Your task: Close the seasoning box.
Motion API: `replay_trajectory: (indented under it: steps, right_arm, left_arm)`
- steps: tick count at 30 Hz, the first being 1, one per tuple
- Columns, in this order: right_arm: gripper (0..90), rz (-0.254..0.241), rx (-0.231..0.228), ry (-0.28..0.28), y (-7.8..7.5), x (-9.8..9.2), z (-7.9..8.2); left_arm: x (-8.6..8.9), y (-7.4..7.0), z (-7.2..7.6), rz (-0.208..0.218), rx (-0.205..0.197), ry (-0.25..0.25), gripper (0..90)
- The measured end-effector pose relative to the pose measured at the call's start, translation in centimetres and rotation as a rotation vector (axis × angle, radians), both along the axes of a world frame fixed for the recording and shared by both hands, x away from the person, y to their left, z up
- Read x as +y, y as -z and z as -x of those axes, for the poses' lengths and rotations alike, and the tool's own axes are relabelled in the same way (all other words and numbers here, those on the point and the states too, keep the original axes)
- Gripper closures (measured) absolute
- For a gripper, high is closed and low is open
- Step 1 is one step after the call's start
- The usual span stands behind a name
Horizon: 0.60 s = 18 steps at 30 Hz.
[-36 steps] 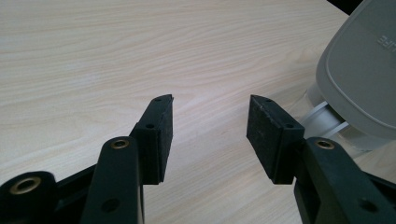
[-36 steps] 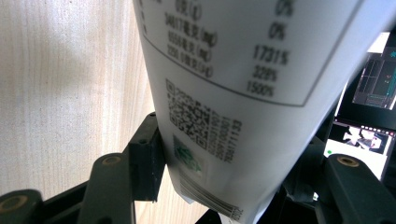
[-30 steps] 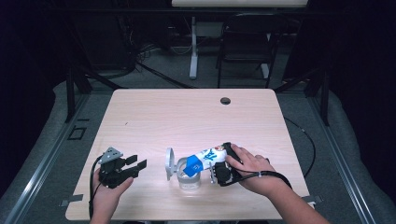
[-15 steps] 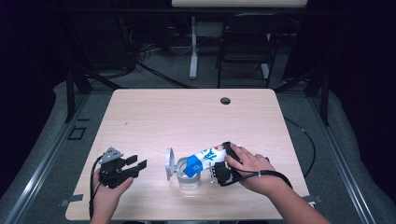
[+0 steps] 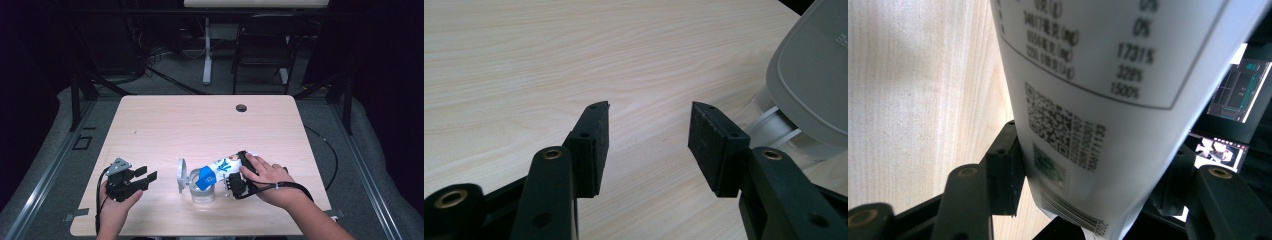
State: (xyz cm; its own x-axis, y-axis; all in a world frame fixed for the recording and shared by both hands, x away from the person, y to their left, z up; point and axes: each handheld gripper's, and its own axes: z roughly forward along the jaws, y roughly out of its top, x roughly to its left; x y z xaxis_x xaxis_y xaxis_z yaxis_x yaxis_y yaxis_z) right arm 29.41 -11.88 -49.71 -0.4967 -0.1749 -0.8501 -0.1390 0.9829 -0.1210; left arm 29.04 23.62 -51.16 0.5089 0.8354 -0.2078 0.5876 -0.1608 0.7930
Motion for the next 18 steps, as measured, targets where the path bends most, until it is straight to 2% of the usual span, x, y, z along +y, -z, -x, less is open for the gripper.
replay_trajectory:
  steps: [18]
  right_arm:
    - [42.1, 0.018, -0.014, -0.004, -0.12, 0.15, 0.12]
  left_arm:
    - [-0.01, 0.03, 0.0, 0.007, -0.012, -0.009, 51.2]
